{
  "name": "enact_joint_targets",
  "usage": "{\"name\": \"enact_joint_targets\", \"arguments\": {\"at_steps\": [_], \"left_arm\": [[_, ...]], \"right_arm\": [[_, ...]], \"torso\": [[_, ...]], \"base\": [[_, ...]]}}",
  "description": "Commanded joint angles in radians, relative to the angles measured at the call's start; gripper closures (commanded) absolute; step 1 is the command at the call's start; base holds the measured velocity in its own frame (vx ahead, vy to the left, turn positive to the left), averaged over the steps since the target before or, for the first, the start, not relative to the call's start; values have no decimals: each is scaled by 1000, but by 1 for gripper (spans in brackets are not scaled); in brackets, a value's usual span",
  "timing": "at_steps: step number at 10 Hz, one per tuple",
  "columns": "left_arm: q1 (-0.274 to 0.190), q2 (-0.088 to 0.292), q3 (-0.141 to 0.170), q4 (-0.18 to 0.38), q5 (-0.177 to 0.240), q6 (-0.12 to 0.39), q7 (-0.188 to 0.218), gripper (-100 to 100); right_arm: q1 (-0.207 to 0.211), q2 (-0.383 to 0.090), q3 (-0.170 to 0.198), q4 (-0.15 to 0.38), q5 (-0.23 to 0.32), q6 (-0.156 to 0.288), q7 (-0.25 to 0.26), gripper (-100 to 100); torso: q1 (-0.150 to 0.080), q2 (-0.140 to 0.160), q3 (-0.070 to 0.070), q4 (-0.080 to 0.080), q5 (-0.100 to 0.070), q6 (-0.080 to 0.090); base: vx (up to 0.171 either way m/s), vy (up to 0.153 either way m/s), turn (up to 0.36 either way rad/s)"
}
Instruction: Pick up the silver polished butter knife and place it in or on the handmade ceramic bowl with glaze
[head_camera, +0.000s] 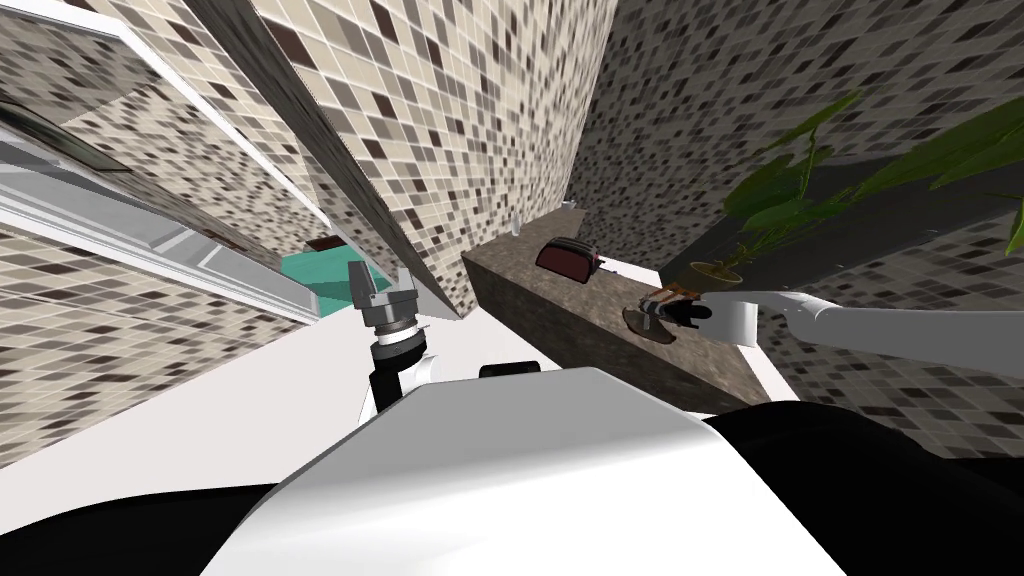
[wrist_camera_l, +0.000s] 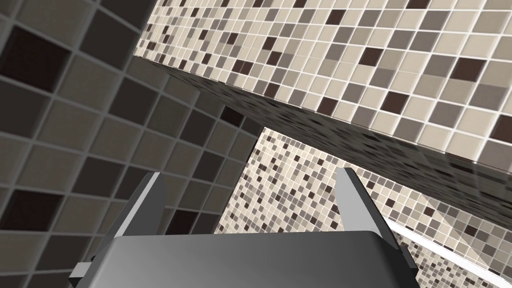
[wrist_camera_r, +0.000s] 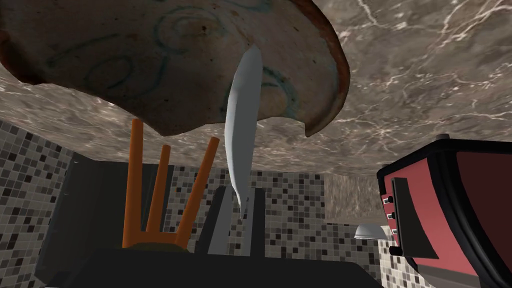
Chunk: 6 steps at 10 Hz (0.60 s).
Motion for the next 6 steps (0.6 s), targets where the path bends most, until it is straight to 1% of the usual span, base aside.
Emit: {"name": "enact_joint_targets", "arguments": {"at_steps": [1, 2, 4, 6], "left_arm": [[0, 0, 0, 0, 0, 0, 0, 0], [0, 0, 0, 0, 0, 0, 0, 0], [0, 0, 0, 0, 0, 0, 0, 0], [0, 0, 0, 0, 0, 0, 0, 0]], "right_arm": [[0, 0, 0, 0, 0, 0, 0, 100], [2, 0, 0, -1, 0, 3, 1, -100], [2, 0, 1, -1, 0, 3, 1, -100], [2, 0, 1, -1, 0, 3, 1, -100]], "torso": [[0, 0, 0, 0, 0, 0], [2, -8, -4, -1, 1, -1], [4, -17, -10, -4, 1, -2], [5, -19, -11, -4, 1, -2]], "base": [[-109, -28, -18], [-22, -6, -8], [-8, -2, -2], [-1, -1, -7]]}}
